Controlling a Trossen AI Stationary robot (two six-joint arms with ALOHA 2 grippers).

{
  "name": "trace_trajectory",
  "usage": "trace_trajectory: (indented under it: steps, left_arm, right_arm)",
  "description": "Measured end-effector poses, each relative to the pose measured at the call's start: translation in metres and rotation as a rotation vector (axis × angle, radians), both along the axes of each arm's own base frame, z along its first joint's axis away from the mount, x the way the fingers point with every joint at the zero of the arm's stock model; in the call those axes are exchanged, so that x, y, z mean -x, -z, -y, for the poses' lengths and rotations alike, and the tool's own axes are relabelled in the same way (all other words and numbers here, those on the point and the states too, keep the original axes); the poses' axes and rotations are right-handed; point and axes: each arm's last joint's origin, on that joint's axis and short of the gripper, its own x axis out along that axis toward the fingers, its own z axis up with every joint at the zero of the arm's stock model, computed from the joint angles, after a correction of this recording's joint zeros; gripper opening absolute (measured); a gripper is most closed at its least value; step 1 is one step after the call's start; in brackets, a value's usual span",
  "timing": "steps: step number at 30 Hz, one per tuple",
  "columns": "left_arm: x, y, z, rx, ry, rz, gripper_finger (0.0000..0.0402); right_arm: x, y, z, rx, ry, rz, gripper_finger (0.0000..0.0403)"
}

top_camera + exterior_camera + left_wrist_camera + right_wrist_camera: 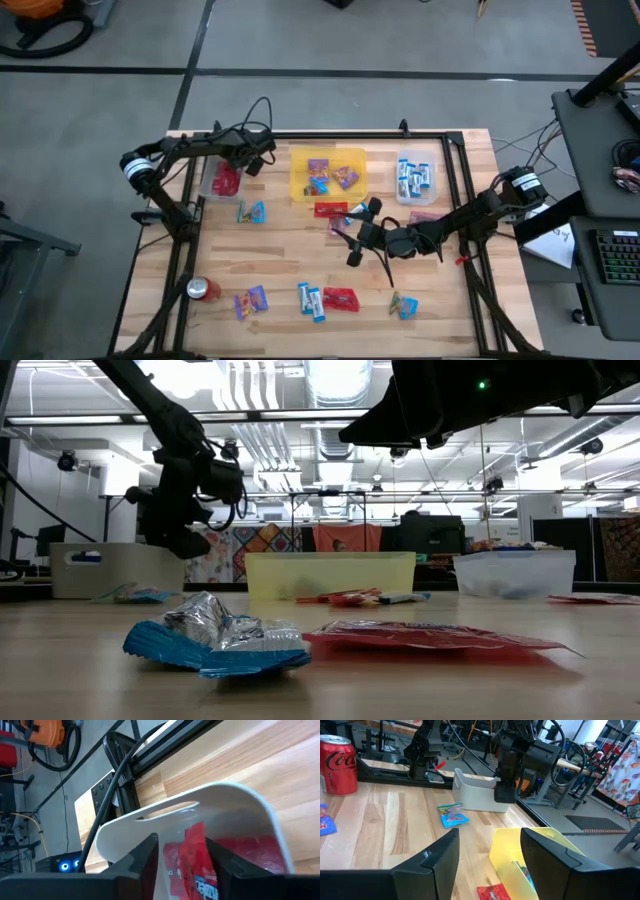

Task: Sort candy
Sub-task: Put the red gummy into the gray bin, then put the blue gummy into the yellow bin

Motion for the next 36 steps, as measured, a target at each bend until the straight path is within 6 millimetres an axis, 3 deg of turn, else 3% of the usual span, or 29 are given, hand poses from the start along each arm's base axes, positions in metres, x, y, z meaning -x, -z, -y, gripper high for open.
trace_trajectory:
  steps: [9, 21, 32, 36]
  left_arm:
    - [-0.003, -0.009, 0.010, -0.003, 0.049, 0.010, 0.0134]
    - [0.001, -0.033, 0.019, -0.022, 0.090, 0.096, 0.0137]
    - [0.011, -0.074, 0.042, -0.088, 0.181, 0.244, 0.0137]
    - [0.014, -0.097, 0.062, -0.137, 0.262, 0.368, 0.0137]
  right_arm:
    - [0.000, 0.000, 0.000, 0.000, 0.000, 0.000, 0.0201]
    - [0.000, 0.000, 0.000, 0.000, 0.000, 0.000, 0.0201]
    - [0.000, 0.000, 0.000, 0.000, 0.000, 0.000, 0.0201]
    - [0.000, 0.000, 0.000, 0.000, 0.000, 0.000, 0.0201]
